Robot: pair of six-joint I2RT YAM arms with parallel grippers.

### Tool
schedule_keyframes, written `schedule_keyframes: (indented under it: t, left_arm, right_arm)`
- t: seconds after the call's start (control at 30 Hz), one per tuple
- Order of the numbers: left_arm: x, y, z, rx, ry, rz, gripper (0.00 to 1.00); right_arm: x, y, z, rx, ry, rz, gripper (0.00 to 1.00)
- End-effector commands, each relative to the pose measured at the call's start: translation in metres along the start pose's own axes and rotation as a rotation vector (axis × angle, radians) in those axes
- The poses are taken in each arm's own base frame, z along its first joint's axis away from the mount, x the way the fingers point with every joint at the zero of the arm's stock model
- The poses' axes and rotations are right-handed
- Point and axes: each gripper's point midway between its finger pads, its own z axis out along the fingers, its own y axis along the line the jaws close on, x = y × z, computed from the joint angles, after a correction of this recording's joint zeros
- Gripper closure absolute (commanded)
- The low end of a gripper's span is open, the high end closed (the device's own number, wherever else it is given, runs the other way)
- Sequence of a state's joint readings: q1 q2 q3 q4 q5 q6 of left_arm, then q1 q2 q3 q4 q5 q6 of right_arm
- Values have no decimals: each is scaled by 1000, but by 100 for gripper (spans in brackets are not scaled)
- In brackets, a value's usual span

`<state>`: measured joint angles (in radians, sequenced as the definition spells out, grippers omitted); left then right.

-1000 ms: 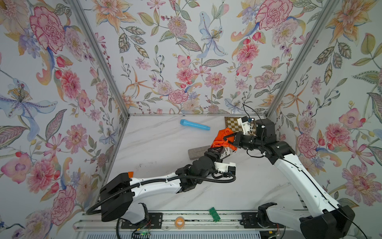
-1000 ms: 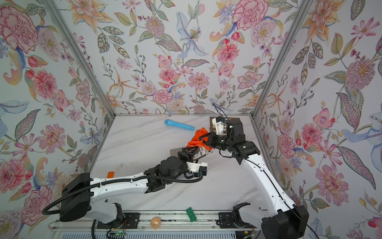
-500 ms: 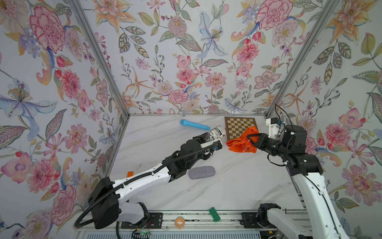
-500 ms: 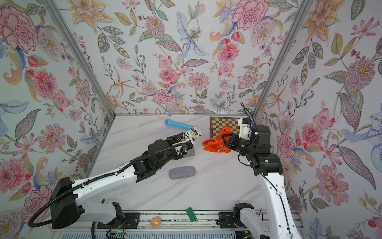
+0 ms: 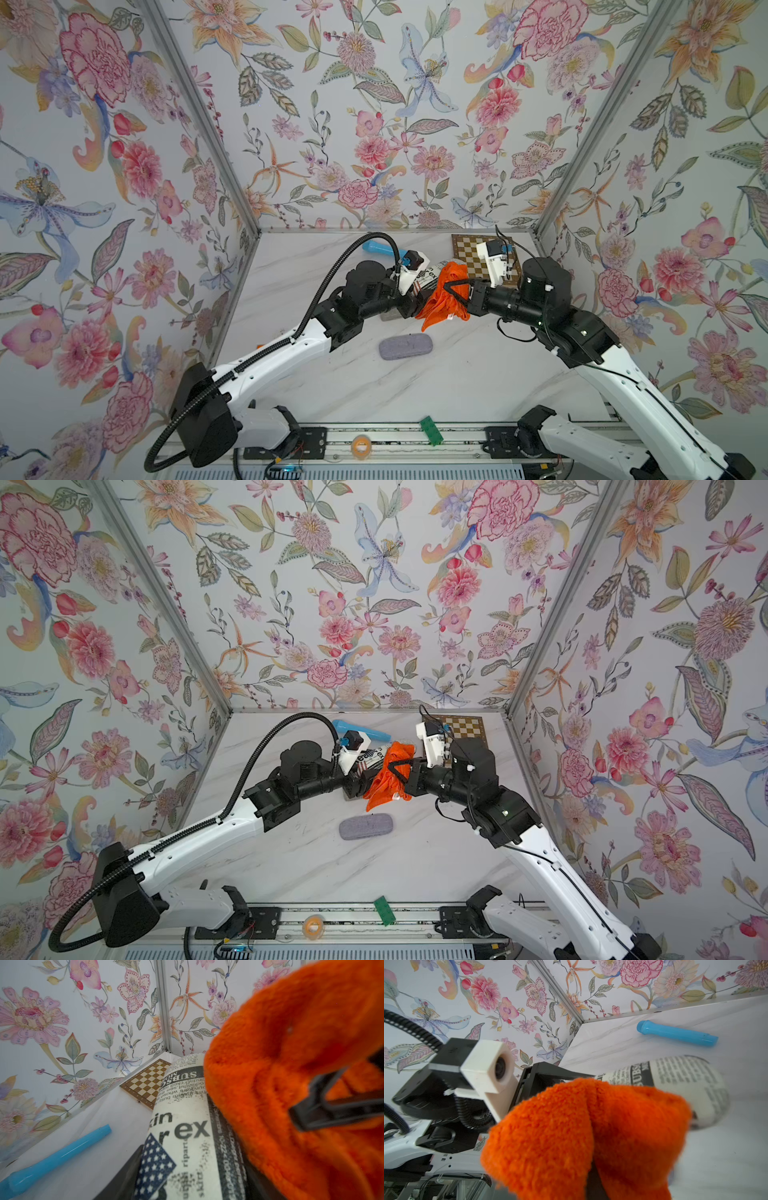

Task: Wipe the eyeglass case
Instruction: Wipe the dirt from the eyeglass case.

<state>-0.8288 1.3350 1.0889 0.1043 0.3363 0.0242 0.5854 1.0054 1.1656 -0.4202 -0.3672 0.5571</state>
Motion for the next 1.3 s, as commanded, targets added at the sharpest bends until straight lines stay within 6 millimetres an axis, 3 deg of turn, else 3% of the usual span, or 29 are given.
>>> schedule_keyframes:
  t: [0.0, 0.07, 0.17, 0.27, 0.33, 0.4, 0.5, 0.57, 0.63, 0.7, 0.87, 0.9, 1.13, 1.17, 1.27]
  left_arm:
    - [-33, -33, -18, 175, -119, -44, 65]
    - [-29, -34, -18, 184, -96, -49, 65]
    - [-29, -35, -20, 188, -105, -59, 66]
    - [-35, -31, -18, 184, -132, -79, 66]
    - [-40, -31, -16, 199, -147, -108, 66]
    - [-43, -29, -13, 217, -162, -141, 66]
    - [-47, -29, -13, 247, -182, -175, 66]
    - [-50, -28, -15, 260, -191, -192, 66]
    - [-52, -27, -17, 269, -196, -206, 66]
    - [-53, -23, -20, 266, -205, -220, 66]
    - [-53, -18, -19, 260, -205, -248, 66]
    - [-52, -18, -17, 261, -200, -252, 66]
    - [-53, -16, -12, 265, -188, -254, 66]
    - [-53, -16, -11, 267, -186, -257, 66]
    - [-53, -15, -13, 266, -193, -265, 67]
  right_arm:
    - [-32, -38, 1, 160, -112, -59, 100]
    - [-39, -53, -3, 165, -120, -22, 100]
    - [-41, -45, 2, 127, -116, -23, 100]
    - [-24, -23, 22, 54, -69, -20, 100]
    - [-10, 7, 35, -44, -66, -26, 100]
    - [-4, 16, 38, -76, -51, -33, 100]
    - [-10, -15, 28, 46, -59, -59, 100]
    - [-20, -49, 13, 112, -88, -17, 100]
    - [-24, -64, 4, 124, -105, 18, 100]
    - [-22, -61, 3, 114, -98, 22, 100]
    - [0, -3, 30, -83, -59, -10, 100]
    - [0, 2, 32, -86, -52, -29, 100]
    - [-26, 7, 19, -101, -93, -46, 100]
    - [-25, 4, 18, -82, -89, -53, 100]
    - [-29, -31, 8, 32, -98, -35, 100]
